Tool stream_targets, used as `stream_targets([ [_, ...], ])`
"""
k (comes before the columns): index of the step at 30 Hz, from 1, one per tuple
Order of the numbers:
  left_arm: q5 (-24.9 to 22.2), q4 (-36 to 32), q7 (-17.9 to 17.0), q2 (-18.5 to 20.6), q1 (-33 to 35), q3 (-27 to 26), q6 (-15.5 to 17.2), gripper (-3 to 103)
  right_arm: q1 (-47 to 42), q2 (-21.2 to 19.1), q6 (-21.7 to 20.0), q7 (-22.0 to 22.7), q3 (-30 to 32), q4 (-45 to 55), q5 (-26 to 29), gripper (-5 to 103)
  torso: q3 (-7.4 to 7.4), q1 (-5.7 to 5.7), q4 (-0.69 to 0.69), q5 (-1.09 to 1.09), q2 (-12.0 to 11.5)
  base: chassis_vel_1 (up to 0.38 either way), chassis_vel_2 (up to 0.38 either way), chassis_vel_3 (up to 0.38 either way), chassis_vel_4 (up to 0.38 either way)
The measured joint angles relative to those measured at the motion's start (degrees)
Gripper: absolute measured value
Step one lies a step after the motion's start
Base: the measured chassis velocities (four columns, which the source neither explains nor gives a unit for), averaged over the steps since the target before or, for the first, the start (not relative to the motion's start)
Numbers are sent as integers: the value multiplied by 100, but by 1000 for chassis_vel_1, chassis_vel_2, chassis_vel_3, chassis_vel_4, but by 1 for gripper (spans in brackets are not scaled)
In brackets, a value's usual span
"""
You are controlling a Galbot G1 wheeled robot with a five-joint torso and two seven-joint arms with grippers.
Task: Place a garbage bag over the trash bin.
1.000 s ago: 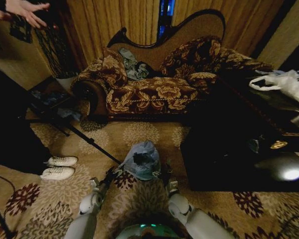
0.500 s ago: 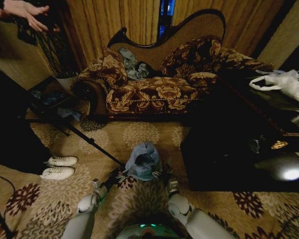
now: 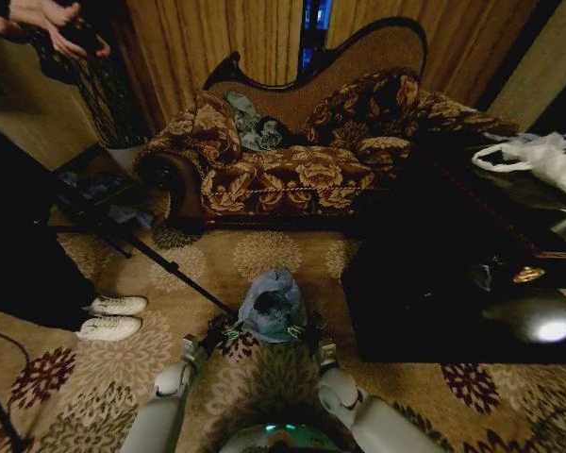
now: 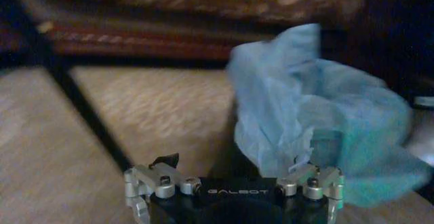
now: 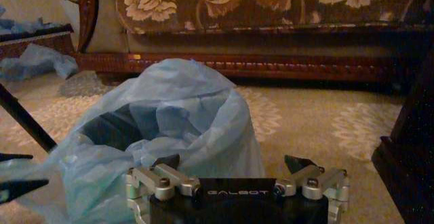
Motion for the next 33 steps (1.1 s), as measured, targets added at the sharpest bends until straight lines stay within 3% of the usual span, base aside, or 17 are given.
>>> stream_targets([
  [1, 520, 86, 559, -20, -9, -179, -580, 100, 2, -14, 0, -4, -9, 0, 0, 100, 0, 0, 1, 0, 0, 0, 0, 0, 0],
  [3, 891, 98, 776, -27, -13, -275, -917, 100, 16, -27, -7, -4, -24, 5, 6, 100, 0, 0, 0, 0, 0, 0, 0, 0, 0],
  [6, 999, 77, 863, -42, -3, -324, -1043, 100, 32, -32, -12, -4, -37, 5, 10, 100, 0, 0, 0, -1, 0, 0, 0, 0, 0],
  [9, 749, -87, 843, -74, 76, -347, -991, 100, 41, -31, -17, 3, -41, 6, 14, 100, 0, 0, 0, -1, 0, 0, 0, 0, 0],
  [12, -61, -456, 383, -139, 275, -342, -633, 100, 29, -36, -20, 6, -23, 39, 16, 100, 0, 0, 1, 0, 0, 0, 0, 0, 0],
  [13, -61, -456, 383, -139, 275, -342, -633, 100, 29, -36, -20, 6, -23, 39, 16, 100, 0, 0, 1, 0, 0, 0, 0, 0, 0],
  [15, -593, -782, 117, -208, 395, -383, -300, 100, 15, -49, -31, 14, 16, 72, 33, 100, 0, 0, 0, -1, 0, 0, 0, 0, 0],
  [16, -730, -977, 64, -231, 466, -439, -57, 100, 13, -59, -33, 20, 28, 83, 40, 100, 0, 0, 0, -1, 0, 0, 0, 0, 0],
  [17, -730, -977, 64, -231, 466, -439, -57, 100, 13, -59, -33, 20, 28, 83, 40, 100, 0, 0, 0, -1, 0, 0, 0, 0, 0],
  [19, -986, -1557, -144, -243, 639, -525, 506, 100, 14, -73, -33, 22, 55, 97, 51, 100, 0, 0, 1, 1, -1, 0, 0, 0, 0],
  [21, -1131, -1720, -296, -226, 675, -513, 667, 100, 21, -72, -33, 21, 72, 113, 64, 100, 0, 0, 1, 1, -1, 0, 0, 0, 0],
  [24, -1763, -2175, -1177, -157, 605, -272, 1347, 100, 109, -37, -35, 22, 121, 195, 140, 100, 0, -1, 1, 1, -1, 0, 0, 0, 0],
  [25, -1763, -2175, -1177, -157, 605, -272, 1347, 100, 109, -37, -35, 22, 121, 195, 140, 100, 0, -1, 1, 1, -1, 0, 0, 0, 0],
  [27, -2226, -2433, -2104, -122, 407, 19, 1870, 100, 199, -30, -86, 23, 137, 304, 233, 100, 0, -1, 0, 0, -1, 0, 0, 0, 0],
  [28, -2226, -2433, -2104, -122, 407, 19, 1870, 100, 199, -30, -86, 23, 137, 304, 233, 100, 0, -1, 0, 0, -1, 0, 0, 0, 0],
  [30, -2630, -2621, -2968, -122, 182, 282, 2313, 100, 272, -15, -138, 26, 182, 398, 340, 100, 0, -1, 0, 1, -1, 0, 0, 0, 0],
  [33, -2725, -2769, -3242, -135, 71, 380, 2676, 100, 304, -45, -199, 35, 244, 555, 432, 100, 0, 0, 0, 0, -2, 0, 0, 0, 0],
])
